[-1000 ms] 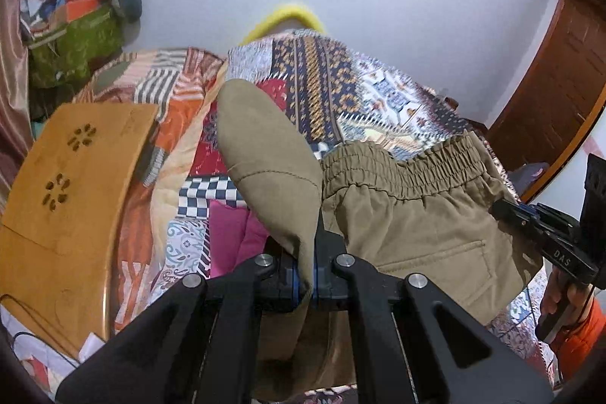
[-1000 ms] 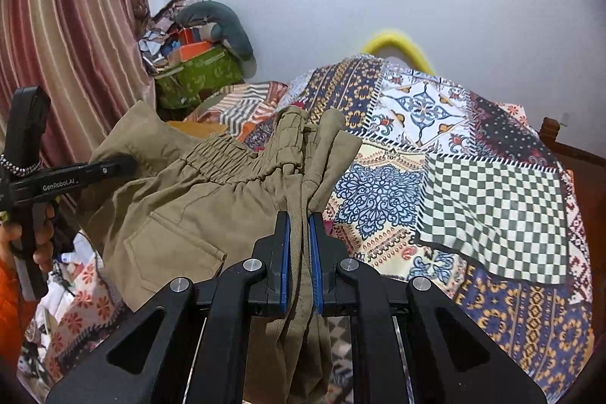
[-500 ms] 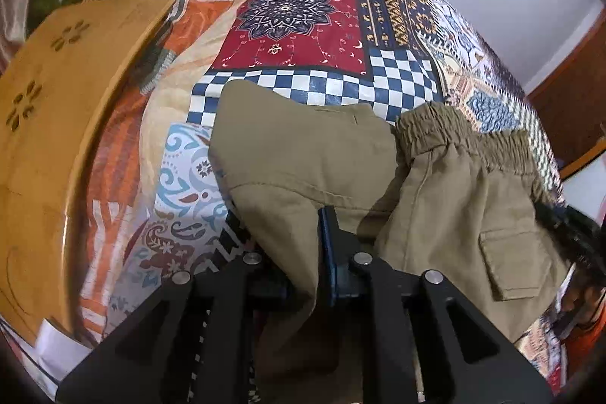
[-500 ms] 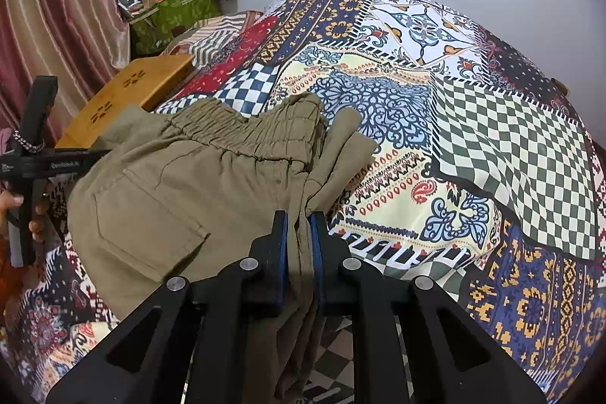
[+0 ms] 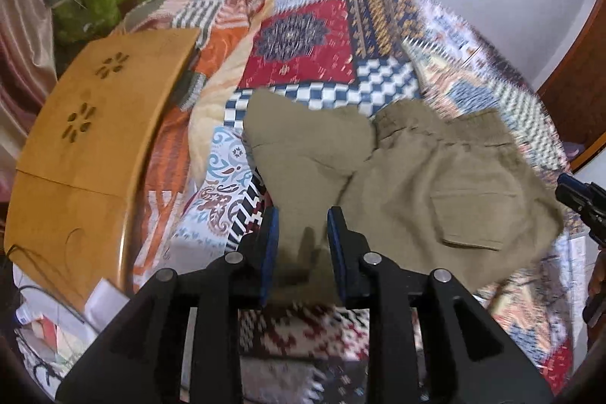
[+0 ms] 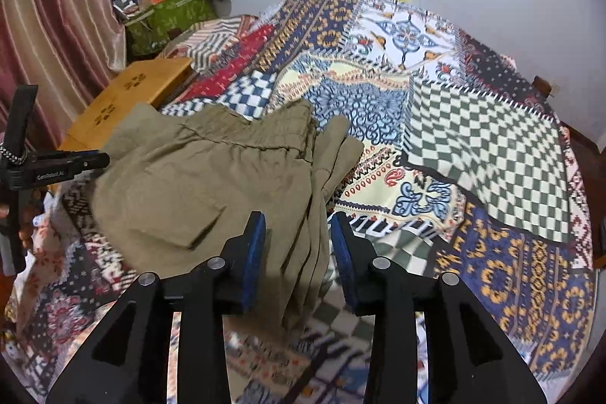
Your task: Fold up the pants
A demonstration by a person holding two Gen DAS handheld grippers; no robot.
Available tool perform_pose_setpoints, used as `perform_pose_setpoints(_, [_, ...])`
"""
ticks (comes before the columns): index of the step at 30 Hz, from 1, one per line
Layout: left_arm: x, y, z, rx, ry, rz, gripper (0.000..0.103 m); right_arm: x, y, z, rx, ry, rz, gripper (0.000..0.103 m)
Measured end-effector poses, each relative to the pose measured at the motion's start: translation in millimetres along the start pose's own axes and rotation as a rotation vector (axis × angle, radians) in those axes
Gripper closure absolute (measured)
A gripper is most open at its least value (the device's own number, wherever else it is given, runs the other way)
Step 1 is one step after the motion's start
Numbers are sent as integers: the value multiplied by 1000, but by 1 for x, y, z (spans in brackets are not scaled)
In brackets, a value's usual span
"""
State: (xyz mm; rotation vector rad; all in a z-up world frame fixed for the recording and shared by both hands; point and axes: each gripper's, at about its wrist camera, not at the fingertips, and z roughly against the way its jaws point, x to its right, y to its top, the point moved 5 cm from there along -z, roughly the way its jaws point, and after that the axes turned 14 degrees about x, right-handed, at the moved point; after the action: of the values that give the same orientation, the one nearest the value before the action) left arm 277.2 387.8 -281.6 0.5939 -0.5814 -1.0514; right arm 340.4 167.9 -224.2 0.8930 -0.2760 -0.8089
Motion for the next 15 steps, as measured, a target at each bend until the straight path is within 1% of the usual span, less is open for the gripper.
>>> perform_pose_setpoints(5, [19,19,64,116,-15,-24,77,-13,22,49,93,23,16,70])
perform_pose_setpoints(10, [48,35,140,255,-52,-51,77,-31,45,106,207,57,29,70])
perform_pose_setpoints(15, [81,38,219,402,-81,-91,77,-50,60,165,332,99,35,70])
